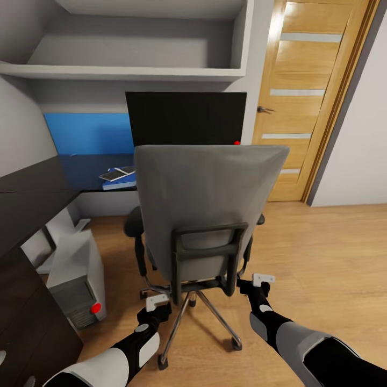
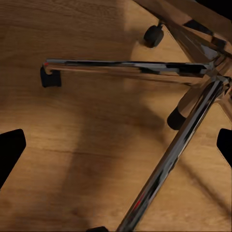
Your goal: In the bedroom, organize the workspace by keeping the computer under the desk, ensuring the monitor is on the desk, placing the keyboard on the desk next to the monitor, placing the mouse on the desk next to the keyboard, moving the folder from the swivel chair onto the desk next to the mouse, stacking the notebook on top of the folder with the pen on top of the notebook, and positioning the swivel chair next to the desk.
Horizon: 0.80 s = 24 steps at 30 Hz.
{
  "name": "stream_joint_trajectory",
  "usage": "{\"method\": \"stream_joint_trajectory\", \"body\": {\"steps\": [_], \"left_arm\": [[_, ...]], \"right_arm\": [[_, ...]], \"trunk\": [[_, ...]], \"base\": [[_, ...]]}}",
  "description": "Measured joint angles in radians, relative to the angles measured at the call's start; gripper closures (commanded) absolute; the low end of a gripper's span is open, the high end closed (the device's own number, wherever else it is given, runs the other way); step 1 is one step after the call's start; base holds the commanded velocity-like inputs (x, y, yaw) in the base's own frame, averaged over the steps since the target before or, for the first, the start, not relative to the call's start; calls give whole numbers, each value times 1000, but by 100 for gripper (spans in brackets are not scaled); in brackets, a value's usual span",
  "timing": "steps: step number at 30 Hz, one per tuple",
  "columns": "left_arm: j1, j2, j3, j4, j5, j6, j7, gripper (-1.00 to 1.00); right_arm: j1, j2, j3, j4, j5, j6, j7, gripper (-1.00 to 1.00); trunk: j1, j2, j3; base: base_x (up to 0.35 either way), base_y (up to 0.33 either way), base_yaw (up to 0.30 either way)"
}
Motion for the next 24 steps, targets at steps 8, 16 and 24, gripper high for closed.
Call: {"method": "stream_joint_trajectory", "body": {"steps": [8,16,24], "left_arm": [[0,0,-1,0,1,-1,-1,-100],[0,0,6,8,-1,-3,-1,-100],[-1,1,10,-1,-4,-4,-4,-100]], "right_arm": [[0,0,-1,-1,0,0,0,-100],[0,-1,-21,-1,-11,-4,-4,-100],[0,0,-18,-1,-6,-3,-3,-100]], "trunk": [[0,0,0],[0,0,0],[0,0,0]], "base": [[321,32,0],[273,197,0],[68,51,0]]}}
